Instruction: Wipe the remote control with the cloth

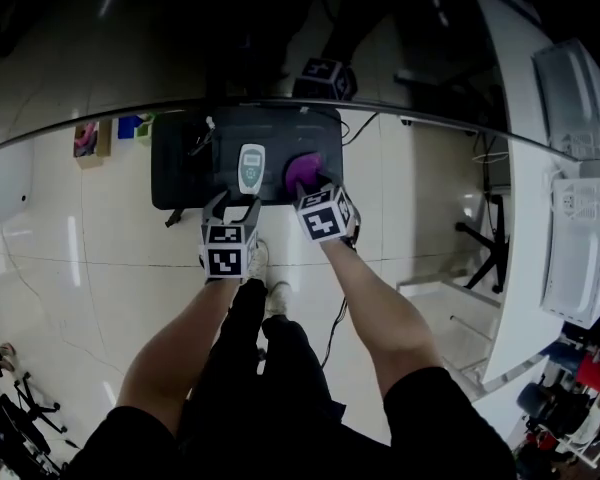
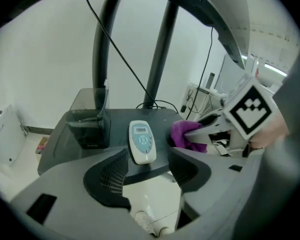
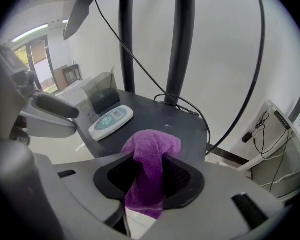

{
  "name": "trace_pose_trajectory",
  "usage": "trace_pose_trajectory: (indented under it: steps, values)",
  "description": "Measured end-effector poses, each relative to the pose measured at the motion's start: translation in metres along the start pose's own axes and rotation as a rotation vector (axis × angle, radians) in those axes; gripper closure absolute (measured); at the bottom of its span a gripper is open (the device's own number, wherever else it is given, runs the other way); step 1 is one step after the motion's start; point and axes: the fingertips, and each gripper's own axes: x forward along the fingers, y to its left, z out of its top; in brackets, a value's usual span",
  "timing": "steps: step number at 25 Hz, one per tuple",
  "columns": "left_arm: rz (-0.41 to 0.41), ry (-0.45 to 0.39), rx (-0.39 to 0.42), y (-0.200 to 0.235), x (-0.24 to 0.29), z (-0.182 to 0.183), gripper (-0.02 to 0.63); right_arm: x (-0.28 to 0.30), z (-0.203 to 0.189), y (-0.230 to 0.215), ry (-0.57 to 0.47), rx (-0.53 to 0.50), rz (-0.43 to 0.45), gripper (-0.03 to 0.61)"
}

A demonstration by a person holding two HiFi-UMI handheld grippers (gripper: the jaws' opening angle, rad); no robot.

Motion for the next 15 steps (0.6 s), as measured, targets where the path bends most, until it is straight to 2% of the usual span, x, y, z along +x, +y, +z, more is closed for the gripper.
trace_pose_trajectory:
  steps: [4,8,11,15]
  values:
    - [0.008,-0.013,0.002,0.005,-0.026,-0.015,0.368,0.017,-0.002,-0.005,0.011,-0.013,-0.021,0.39]
    - [-0.005,-0.022,0.004,-0.002,-0.051,-0.009,0.37,0.006,-0.001,-0.002,0.013,-0.02,-0.012,0.357]
    - [-0.024,-0.052,0.025,-0.016,-0.079,0.0,0.371,-0.035,0.013,0.006,-0.056,-0.006,0.0,0.354]
    - [-0.062,-0.13,0.081,-0.05,-0.136,0.022,0.374,-0.126,0.036,0.028,-0.21,0.012,0.03,0.356]
